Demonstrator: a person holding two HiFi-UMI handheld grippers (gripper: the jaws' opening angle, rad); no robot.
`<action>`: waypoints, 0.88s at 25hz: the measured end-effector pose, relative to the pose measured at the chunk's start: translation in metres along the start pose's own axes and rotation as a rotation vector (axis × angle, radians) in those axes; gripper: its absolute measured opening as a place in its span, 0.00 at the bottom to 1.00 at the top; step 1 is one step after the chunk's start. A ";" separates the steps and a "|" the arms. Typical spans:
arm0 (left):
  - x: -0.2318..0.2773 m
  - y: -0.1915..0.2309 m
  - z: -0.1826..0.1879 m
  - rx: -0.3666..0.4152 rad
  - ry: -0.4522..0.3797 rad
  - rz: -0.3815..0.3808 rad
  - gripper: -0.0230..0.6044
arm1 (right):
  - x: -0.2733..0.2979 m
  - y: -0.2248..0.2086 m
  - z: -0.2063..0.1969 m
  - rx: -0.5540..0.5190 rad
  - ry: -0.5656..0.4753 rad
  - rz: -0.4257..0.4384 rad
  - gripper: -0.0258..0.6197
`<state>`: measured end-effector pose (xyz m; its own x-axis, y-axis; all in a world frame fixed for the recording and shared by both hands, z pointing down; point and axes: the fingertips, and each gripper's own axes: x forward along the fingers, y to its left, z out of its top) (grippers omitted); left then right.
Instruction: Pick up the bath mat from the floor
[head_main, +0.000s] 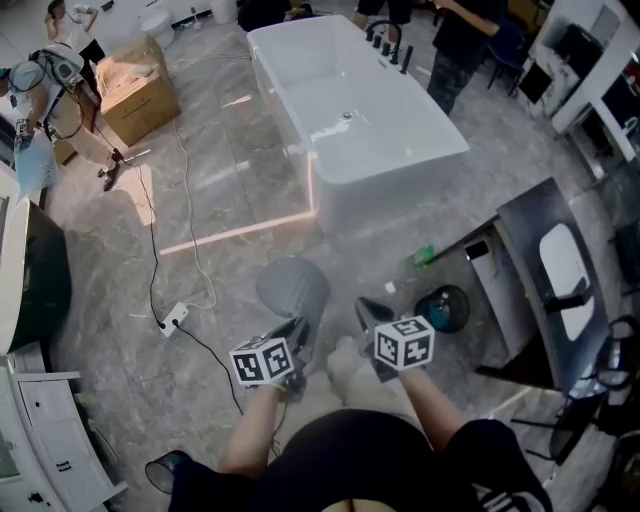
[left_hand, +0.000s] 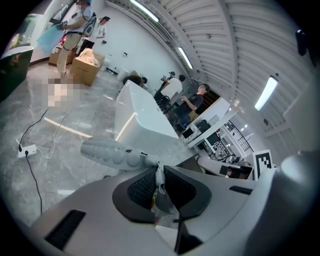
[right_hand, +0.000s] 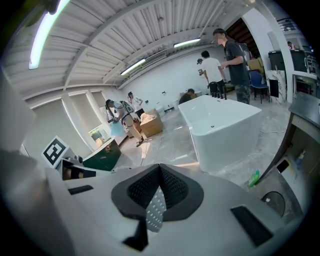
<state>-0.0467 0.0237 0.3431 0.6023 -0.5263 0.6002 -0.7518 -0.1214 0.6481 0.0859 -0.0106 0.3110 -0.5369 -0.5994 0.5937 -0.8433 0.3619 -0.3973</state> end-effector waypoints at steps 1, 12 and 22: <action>-0.001 -0.006 0.004 -0.003 -0.013 -0.008 0.11 | -0.002 0.000 0.001 -0.003 0.000 0.002 0.06; -0.002 -0.033 0.039 0.008 -0.105 -0.034 0.11 | -0.016 -0.010 0.008 -0.034 -0.006 0.035 0.06; 0.011 -0.036 0.047 -0.001 -0.118 -0.034 0.11 | -0.017 -0.030 0.013 -0.033 -0.011 0.030 0.06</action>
<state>-0.0261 -0.0174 0.3041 0.5919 -0.6170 0.5186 -0.7310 -0.1398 0.6679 0.1206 -0.0201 0.3034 -0.5621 -0.5953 0.5741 -0.8271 0.4033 -0.3915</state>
